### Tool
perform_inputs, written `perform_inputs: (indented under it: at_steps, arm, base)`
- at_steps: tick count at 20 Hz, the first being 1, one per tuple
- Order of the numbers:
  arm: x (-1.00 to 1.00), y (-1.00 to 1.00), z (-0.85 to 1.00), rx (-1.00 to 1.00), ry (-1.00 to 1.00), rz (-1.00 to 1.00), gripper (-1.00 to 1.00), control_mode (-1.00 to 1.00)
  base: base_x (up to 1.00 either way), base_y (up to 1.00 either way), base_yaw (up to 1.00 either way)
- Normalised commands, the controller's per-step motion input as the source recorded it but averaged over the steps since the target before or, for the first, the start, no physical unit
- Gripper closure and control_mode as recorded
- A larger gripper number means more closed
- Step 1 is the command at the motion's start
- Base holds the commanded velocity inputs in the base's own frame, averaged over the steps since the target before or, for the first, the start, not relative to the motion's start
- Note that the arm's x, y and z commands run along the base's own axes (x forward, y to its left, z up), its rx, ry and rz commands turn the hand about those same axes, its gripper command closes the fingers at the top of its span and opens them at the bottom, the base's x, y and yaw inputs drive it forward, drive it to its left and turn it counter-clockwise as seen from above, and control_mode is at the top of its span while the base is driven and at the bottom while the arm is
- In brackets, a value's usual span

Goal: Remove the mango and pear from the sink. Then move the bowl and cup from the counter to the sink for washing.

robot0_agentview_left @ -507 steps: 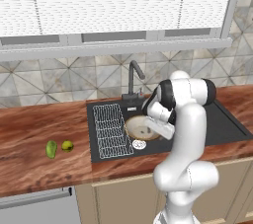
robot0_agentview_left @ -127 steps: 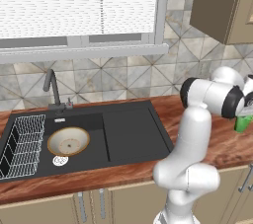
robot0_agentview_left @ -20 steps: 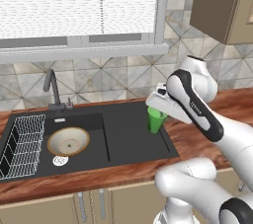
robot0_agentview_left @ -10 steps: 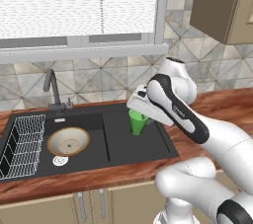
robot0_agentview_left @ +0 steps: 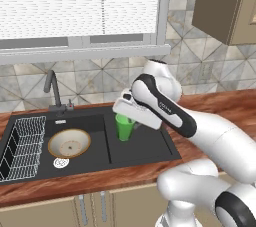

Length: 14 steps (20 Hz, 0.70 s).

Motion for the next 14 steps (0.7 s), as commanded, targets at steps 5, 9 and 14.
perform_inputs:
  at_steps: [5, 9, 14]
  arm:
    - [0.12, 0.39, -0.02, -0.01, 0.0, 0.0, 1.0, -1.0]
    - [0.19, 0.36, -0.14, -0.02, 0.0, -0.05, 1.0, -1.0]
    - [0.22, 0.26, -0.21, 0.0, 0.03, -0.07, 1.0, -1.0]
  base:
    - [0.0, 0.0, 0.0]
    - [0.0, 0.0, 0.0]
    - [0.0, 0.0, 0.0]
